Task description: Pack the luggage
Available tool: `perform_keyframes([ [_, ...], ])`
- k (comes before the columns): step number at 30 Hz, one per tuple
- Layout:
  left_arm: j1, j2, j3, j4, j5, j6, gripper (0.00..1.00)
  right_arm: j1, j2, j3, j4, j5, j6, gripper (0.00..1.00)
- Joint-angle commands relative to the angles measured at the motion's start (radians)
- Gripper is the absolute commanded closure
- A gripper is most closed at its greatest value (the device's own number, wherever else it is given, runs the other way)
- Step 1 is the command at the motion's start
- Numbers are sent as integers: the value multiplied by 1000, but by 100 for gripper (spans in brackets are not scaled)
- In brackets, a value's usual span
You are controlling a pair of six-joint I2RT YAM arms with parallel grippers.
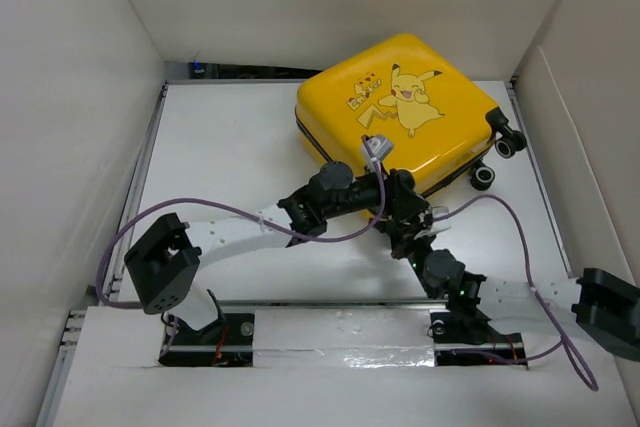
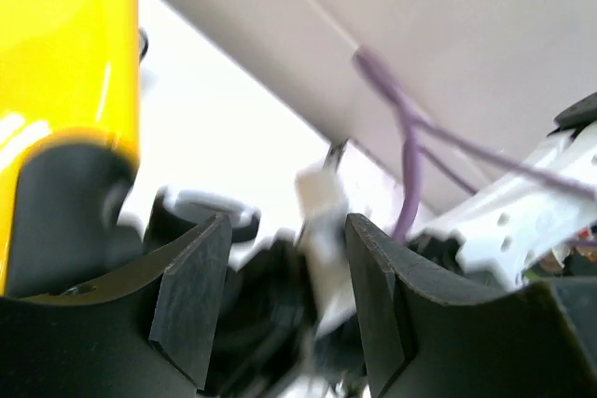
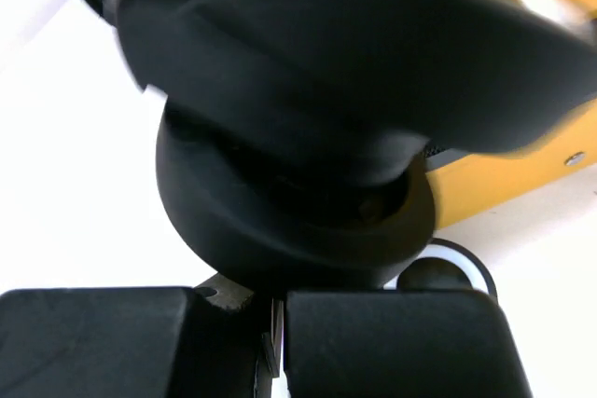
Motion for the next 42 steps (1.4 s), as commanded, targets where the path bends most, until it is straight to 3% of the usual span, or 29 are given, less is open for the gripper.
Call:
perform_keyframes([
  [1, 0, 35, 109, 35, 28, -18, 51, 134, 122, 50, 220, 70, -37, 100],
  [4, 0, 68, 173, 20, 51, -43, 50, 209, 287, 109, 332, 130, -60, 100],
  [10, 0, 104, 242, -14, 81, -70, 49, 231, 548, 244, 505, 160, -126, 100],
  [15, 24, 95, 244, -32, 129, -87, 47, 240, 523, 313, 404, 314, -137, 100],
  [17, 52, -13, 177, -23, 79, -63, 47, 240, 472, 264, 359, 326, -107, 100],
  [20, 80, -220, 7, -99, -107, -9, 47, 240, 347, 236, 141, 300, 54, 100],
  [21, 90, -274, -100, -115, -230, 8, 47, 240, 311, 236, 81, 299, 84, 100],
  [24, 91, -478, -286, -193, -455, -6, 42, 240, 294, 224, 82, 295, 73, 100],
  [26, 126, -564, -346, -253, -485, -21, 40, 240, 294, 242, 68, 288, 67, 100],
  [29, 212, -606, -428, -268, -440, -43, 40, 240, 305, 256, 68, 272, 50, 100],
  [33, 273, -584, -486, -132, -261, -43, 40, 240, 314, 255, 94, 254, 42, 100],
  [39, 273, -364, -384, 6, -45, -27, 26, 251, 317, 259, 69, 220, 50, 100],
  [42, 246, -279, -342, 71, -9, -40, 25, 251, 346, 276, 84, 190, 41, 100],
])
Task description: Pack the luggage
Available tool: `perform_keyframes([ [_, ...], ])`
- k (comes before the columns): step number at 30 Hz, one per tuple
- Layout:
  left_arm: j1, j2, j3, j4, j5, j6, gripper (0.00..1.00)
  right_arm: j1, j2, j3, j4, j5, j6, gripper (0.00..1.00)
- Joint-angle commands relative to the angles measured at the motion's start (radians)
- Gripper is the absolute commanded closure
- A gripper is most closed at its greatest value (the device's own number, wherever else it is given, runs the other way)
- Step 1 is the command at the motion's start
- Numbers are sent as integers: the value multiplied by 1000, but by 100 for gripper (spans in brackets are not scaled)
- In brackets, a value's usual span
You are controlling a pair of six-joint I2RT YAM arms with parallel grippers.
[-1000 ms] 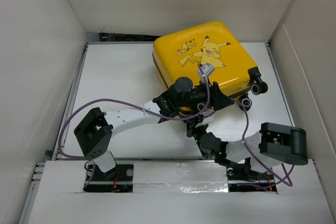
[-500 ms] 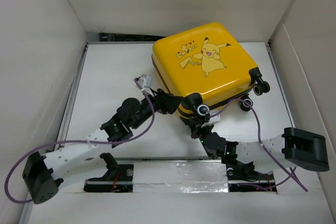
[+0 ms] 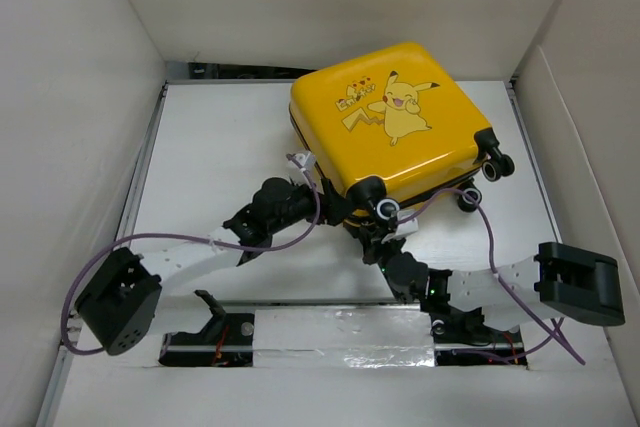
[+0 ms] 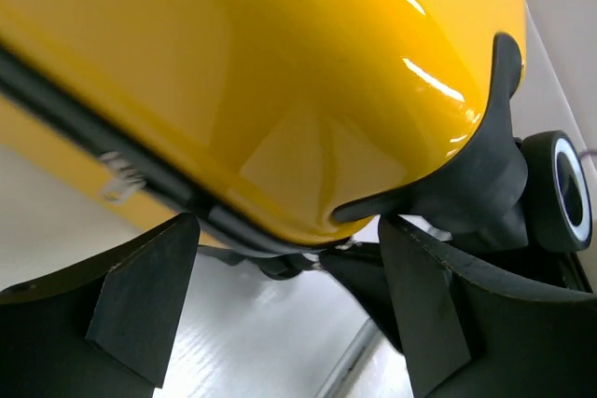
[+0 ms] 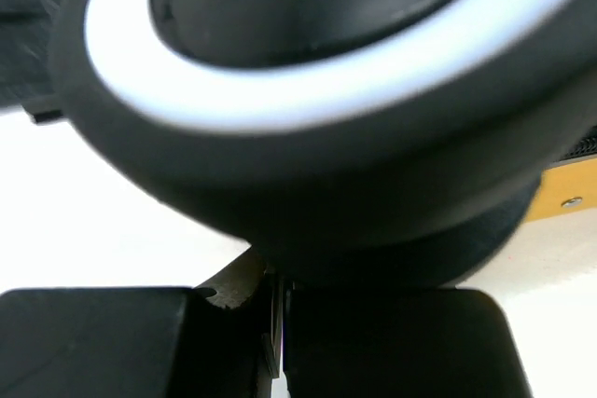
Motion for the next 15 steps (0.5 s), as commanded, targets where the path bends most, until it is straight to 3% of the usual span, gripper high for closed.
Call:
perform_keyframes([
  [1, -34, 57, 107, 156, 83, 3, 25, 35, 33, 55, 81, -52, 4, 100],
  [8, -54, 190, 220, 177, 167, -34, 28, 98, 232, 161, 261, -75, -104, 100],
  [12, -54, 178, 227, 156, 166, -36, 29, 86, 305, 222, 380, -54, -209, 100],
  [15, -54, 140, 207, 136, 152, -25, 29, 42, 335, 259, 406, -92, -169, 100],
])
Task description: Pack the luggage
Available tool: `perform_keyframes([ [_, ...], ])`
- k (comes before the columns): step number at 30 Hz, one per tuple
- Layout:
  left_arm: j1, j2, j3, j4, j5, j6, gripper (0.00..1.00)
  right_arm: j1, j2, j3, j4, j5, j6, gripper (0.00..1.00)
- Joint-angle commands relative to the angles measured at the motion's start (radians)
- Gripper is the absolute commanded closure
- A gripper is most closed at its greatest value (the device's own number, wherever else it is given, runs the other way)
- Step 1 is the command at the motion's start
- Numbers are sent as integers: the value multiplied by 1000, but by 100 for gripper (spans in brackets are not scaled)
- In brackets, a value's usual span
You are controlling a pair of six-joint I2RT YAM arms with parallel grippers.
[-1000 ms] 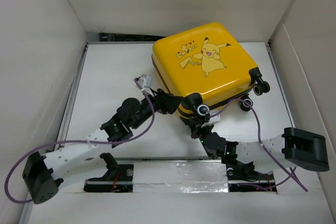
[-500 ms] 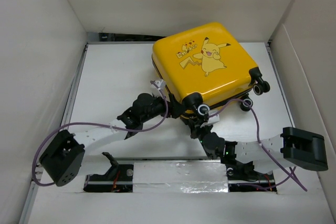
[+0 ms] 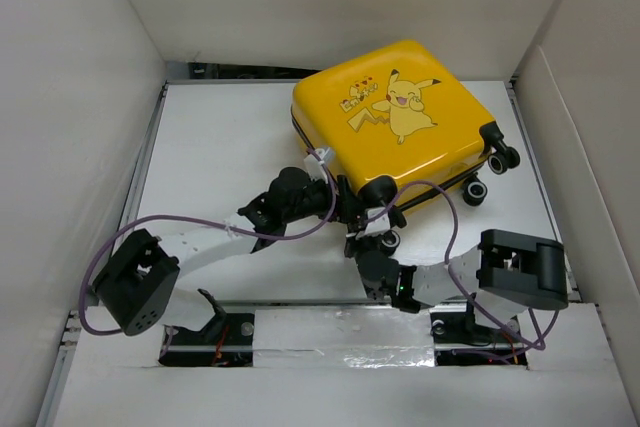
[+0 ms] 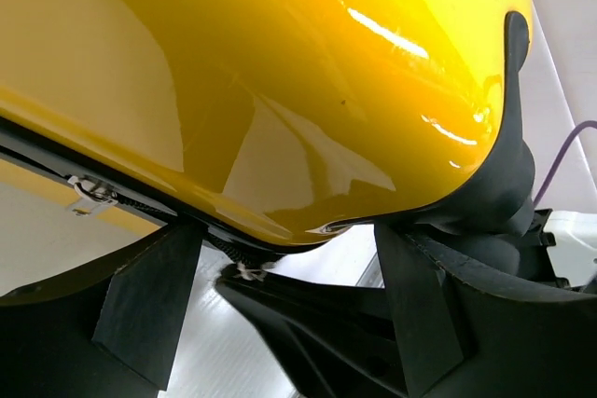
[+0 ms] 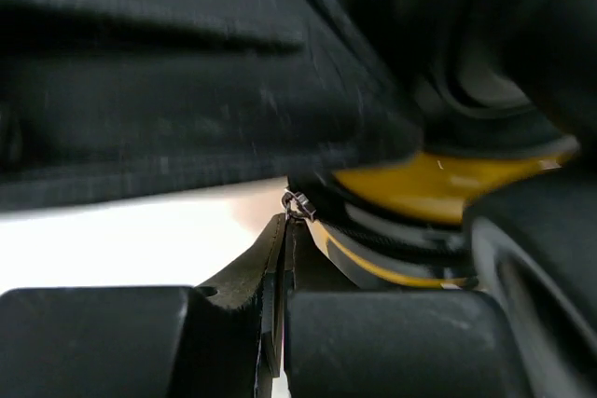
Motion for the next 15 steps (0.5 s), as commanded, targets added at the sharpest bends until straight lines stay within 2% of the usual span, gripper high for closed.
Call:
perform_keyframes([
  [1, -21, -40, 65, 161, 13, -4, 29, 8, 28, 106, 191, -225, 52, 100],
  [4, 2, -106, 27, 122, -9, 7, 28, -37, 66, 80, 262, -296, 126, 100],
  [5, 22, -148, 13, 113, -12, 6, 27, -47, 72, 66, 276, -294, 132, 97],
  [6, 22, -170, -22, 107, -23, 3, 27, -48, 75, 65, 281, -294, 129, 87],
  [7, 36, -196, -42, 98, -65, 6, 27, -37, 54, 66, 242, -293, 132, 66],
  [9, 45, -282, -107, 55, -131, 16, 28, -15, 10, 66, 167, -267, 146, 43],
  [10, 45, -314, -133, 39, -209, 33, 29, -6, -44, 69, 61, -273, 153, 30],
  [12, 57, -411, -209, 7, -282, 43, 31, -6, -113, 94, -94, -332, 213, 22],
  [13, 57, -441, -236, -4, -323, 47, 39, -6, -144, 106, -240, -362, 225, 21],
  [15, 66, -511, -280, -16, -323, 55, 50, 3, -231, 135, -382, -450, 247, 21],
])
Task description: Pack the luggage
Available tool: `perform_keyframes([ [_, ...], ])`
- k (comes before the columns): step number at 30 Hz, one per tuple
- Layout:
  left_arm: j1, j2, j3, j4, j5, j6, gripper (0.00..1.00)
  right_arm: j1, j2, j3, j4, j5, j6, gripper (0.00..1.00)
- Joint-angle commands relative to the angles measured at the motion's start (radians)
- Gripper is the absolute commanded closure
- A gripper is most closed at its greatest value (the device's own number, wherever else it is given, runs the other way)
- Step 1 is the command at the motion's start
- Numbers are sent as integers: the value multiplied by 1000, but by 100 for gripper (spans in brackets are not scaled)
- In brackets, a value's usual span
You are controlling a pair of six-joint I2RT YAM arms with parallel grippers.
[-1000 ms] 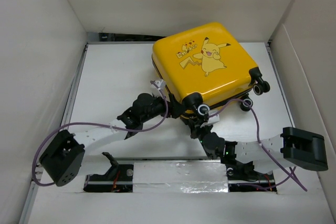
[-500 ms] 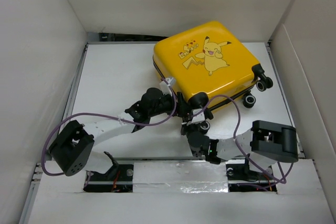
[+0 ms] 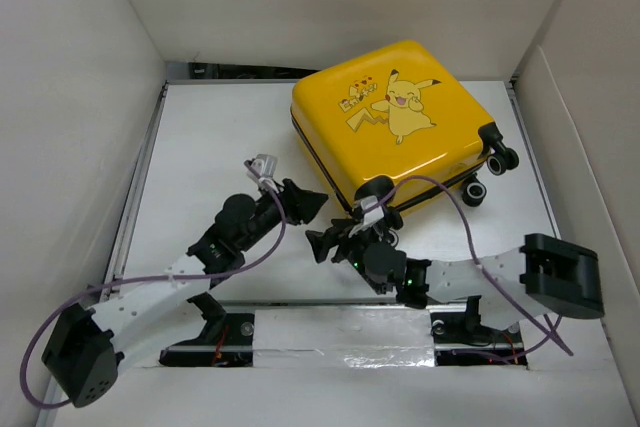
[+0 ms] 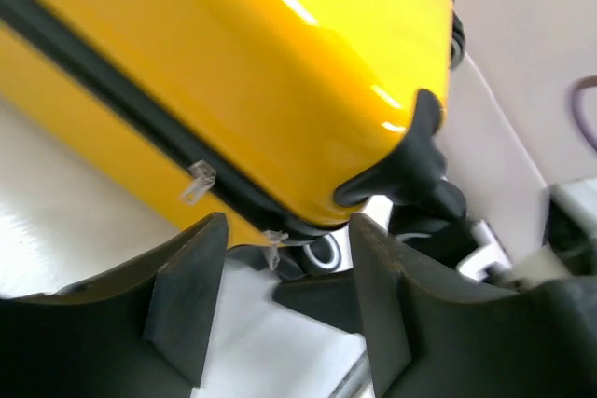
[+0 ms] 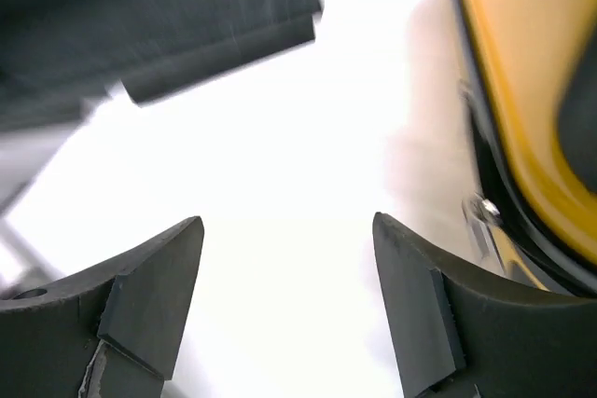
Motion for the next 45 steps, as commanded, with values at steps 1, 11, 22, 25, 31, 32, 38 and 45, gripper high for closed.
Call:
perform_keyframes([
  [1, 12, -72, -108, -3, -82, 36, 59, 9, -117, 97, -358, -138, 81, 22],
  [11, -71, 73, -210, 258, 116, 110, 59, -34, -499, 309, -1033, -17, 63, 80],
  [22, -71, 327, 4, 313, 145, 196, 44, -194, -634, 280, -1275, -72, 89, 8],
  [25, -71, 396, 40, 314, 149, 205, 45, -229, -588, 274, -1244, -149, 51, 8],
  [31, -71, 462, 67, 311, 158, 211, 51, -367, -484, 277, -1140, -285, -40, 8],
  [32, -71, 463, 65, 311, 159, 211, 52, -387, -472, 280, -1134, -302, -44, 9],
  [38, -71, 482, 79, 308, 172, 221, 65, -480, -400, 269, -1039, -422, -94, 19],
  [45, -71, 511, 99, 278, 146, 233, 94, -511, -328, 285, -1015, -465, -123, 45],
])
